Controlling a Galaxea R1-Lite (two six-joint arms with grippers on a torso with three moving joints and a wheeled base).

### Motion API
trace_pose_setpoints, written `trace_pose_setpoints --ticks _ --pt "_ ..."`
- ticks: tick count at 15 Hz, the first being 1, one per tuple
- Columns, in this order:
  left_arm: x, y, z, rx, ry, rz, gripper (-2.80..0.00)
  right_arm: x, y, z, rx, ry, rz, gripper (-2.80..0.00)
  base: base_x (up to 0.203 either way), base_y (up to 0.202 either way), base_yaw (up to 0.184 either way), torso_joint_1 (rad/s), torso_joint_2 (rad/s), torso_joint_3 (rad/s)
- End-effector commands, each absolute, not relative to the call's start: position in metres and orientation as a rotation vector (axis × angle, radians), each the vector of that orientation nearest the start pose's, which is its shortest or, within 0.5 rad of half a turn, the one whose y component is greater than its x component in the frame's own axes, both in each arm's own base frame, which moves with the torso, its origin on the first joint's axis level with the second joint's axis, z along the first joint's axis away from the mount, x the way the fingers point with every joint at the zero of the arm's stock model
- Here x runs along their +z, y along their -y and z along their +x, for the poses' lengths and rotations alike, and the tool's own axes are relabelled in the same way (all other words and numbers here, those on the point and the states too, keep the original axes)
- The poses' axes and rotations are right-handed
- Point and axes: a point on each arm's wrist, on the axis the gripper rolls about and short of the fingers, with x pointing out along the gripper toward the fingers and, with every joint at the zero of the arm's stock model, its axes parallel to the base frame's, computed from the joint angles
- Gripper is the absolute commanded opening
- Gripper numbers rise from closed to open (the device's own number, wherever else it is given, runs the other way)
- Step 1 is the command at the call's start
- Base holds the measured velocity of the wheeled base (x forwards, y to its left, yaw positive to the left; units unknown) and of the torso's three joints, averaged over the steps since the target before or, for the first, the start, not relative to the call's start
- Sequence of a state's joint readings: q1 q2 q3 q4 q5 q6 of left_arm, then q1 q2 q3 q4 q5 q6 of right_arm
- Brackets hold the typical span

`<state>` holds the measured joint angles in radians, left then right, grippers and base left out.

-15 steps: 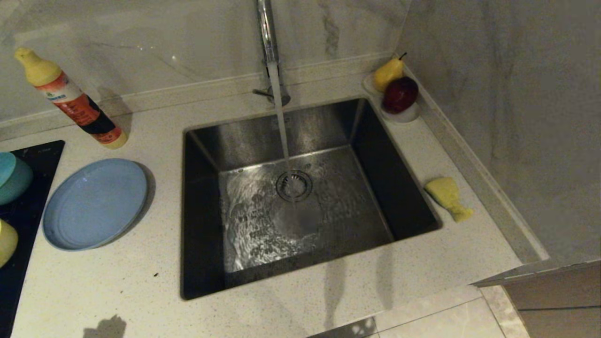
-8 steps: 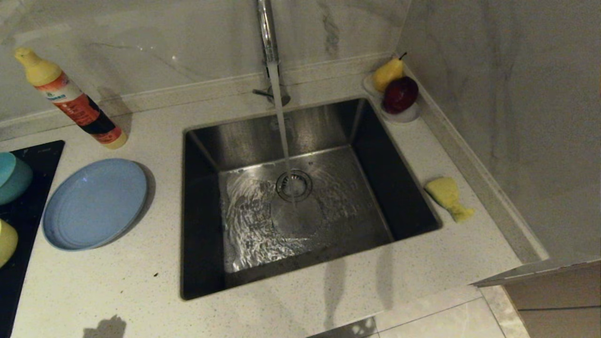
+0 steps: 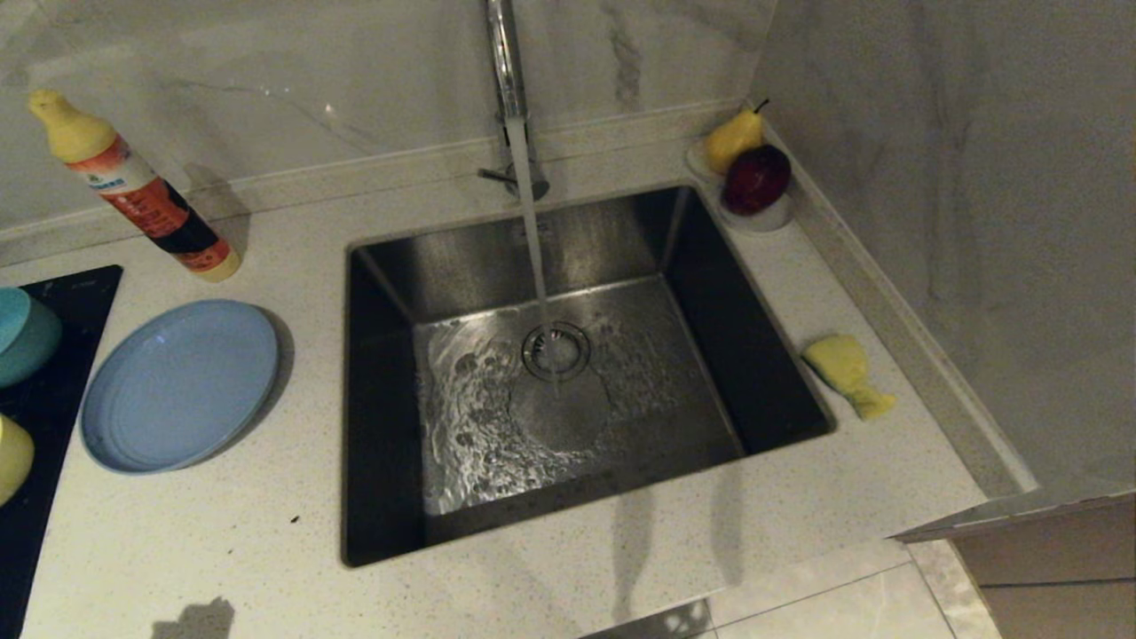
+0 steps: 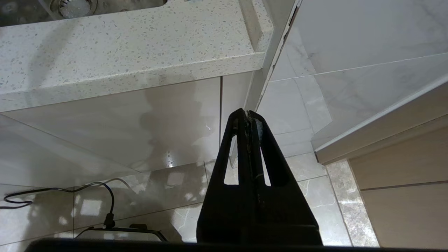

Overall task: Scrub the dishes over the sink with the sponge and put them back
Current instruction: Turn off the faucet

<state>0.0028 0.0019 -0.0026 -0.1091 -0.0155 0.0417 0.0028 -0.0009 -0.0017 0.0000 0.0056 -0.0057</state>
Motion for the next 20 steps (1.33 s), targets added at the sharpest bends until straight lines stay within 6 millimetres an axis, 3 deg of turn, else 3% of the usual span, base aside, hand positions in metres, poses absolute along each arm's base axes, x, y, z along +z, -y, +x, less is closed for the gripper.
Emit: trace_pose_setpoints --ticks 1,3,5,7,11,15,17,20 --pt "0.122 0.001 -0.032 -0.038 0.178 0.039 -2.80 0.076 0.000 -0.023 0.009 0.002 -0.006 -2.80 0.000 0.000 0.000 0.000 0.00 0.000" --pt "0.176 0.002 -0.040 -0.085 0.237 0.030 -2.80 0.076 0.000 -0.023 0.009 0.002 -0.006 -2.80 0.000 0.000 0.000 0.000 0.00 0.000" --pt "0.219 0.004 -0.024 -0.156 0.189 0.027 -2.80 0.076 0.000 -0.023 0.009 0.003 -0.006 -2.80 0.000 0.000 0.000 0.000 0.00 0.000" --pt "0.246 0.005 0.011 -0.226 0.081 0.010 -2.80 0.076 0.000 -0.023 0.009 0.002 -0.006 -2.80 0.000 0.000 0.000 0.000 0.00 0.000" --pt "0.282 0.007 0.114 -0.309 -0.156 -0.127 -2.80 0.076 0.000 -0.023 0.009 0.002 -0.006 -2.80 0.000 0.000 0.000 0.000 0.00 0.000" --pt "0.291 0.013 0.211 -0.399 -0.325 -0.353 -2.80 0.076 0.000 -0.023 0.009 0.003 -0.006 -2.80 0.000 0.000 0.000 0.000 0.00 0.000" --pt "0.289 0.021 0.242 -0.436 -0.384 -0.454 -2.80 0.076 0.000 -0.023 0.009 0.002 -0.006 -2.80 0.000 0.000 0.000 0.000 0.00 0.000" --pt "0.266 0.027 0.284 -0.430 -0.472 -0.505 -2.80 0.076 0.000 -0.023 0.009 0.002 -0.006 -2.80 0.000 0.000 0.000 0.000 0.00 0.000"
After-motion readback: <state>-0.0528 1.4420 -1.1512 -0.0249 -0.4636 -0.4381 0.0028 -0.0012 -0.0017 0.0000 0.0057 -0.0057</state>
